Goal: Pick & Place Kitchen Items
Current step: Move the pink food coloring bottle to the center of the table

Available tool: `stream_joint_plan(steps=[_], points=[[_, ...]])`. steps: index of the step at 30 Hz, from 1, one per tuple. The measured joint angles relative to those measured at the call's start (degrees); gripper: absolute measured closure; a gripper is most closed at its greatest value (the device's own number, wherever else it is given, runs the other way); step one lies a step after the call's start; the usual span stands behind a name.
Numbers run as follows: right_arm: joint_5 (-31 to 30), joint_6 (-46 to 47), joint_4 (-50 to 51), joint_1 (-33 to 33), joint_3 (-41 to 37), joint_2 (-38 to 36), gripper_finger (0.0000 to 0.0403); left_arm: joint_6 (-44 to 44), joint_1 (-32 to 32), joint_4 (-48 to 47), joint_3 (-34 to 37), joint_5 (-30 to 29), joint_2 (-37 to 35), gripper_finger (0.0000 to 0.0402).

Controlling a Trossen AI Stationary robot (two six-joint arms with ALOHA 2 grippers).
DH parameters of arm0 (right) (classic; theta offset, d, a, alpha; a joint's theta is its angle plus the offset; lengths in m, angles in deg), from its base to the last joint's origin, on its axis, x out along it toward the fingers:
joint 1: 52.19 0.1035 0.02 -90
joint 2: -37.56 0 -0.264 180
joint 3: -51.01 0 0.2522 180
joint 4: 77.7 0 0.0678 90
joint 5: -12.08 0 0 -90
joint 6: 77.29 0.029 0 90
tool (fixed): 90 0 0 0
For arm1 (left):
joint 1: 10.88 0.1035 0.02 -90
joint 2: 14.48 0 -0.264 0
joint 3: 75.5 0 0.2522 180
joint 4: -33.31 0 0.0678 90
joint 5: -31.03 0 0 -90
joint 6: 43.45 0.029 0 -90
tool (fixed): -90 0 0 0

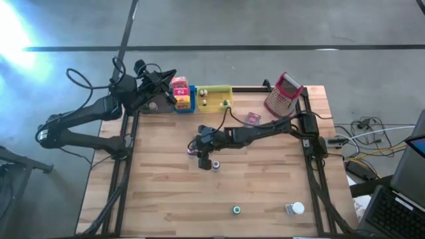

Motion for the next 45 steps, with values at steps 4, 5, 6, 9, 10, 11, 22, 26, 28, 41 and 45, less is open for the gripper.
stream_joint_plan(steps=[4, 5, 6, 9, 10, 11, 22, 26, 28, 41, 45], points=[[-1.91, 0.82, 1.26, 1.10, -0.26, -1.27, 0.0278, -0.01, 0.00, -0.01, 0.00, 0.00, -0.01, 0.0380], [-2.47, 0.96, 1.33, 1.30, -0.29, -1.39, 0.0279, -0.01, 0.00, 0.01, 0.00, -0.02, 0.01, 0.0380], [-3.34, 0.85, 1.39, 1.53, -0.29, -1.48, 0.0281, -0.01, 0.00, 0.01, 0.00, 0.00, 0.01, 0.0380], [-5.31, -0.99, 2.05, 1.71, -0.29, -1.76, 0.0286, -0.01, 0.00, 0.01, 0.00, 0.00, 0.01, 0.0380], [-5.37, -1.32, 1.99, 1.70, -0.29, -1.83, 0.0286, -0.01, 0.00, -0.01, 0.00, 0.00, 0.01, 0.0380], [-5.36, -1.43, 1.97, 1.40, -0.29, -1.85, 0.0285, -0.01, 0.00, 0.00, 0.00, -0.01, 0.01, 0.0380], [-4.87, 1.78, 0.99, 1.63, 0.35, -2.13, 0.0284, -0.01, 0.00, 0.00, 0.00, -0.01, 0.00, 0.0380], [-6.43, 5.40, 1.04, 2.28, 0.44, -2.17, 0.0278, 0.00, 0.00, 0.01, 0.00, 0.00, 0.01, 0.0380], [-7.68, 6.86, 1.05, 2.32, 0.44, -2.06, 0.0276, -0.01, 0.00, 0.00, 0.00, 0.00, 0.01, 0.0380], [-9.76, 8.70, 1.00, 2.46, 0.27, -0.12, 0.0276, -0.01, 0.00, -0.02, 0.00, -0.01, 0.01, 0.0380], [-9.73, 9.10, 1.05, 2.46, -0.19, -0.12, 0.0284, -0.01, 0.00, -0.02, 0.00, 0.00, 0.01, 0.0380]])
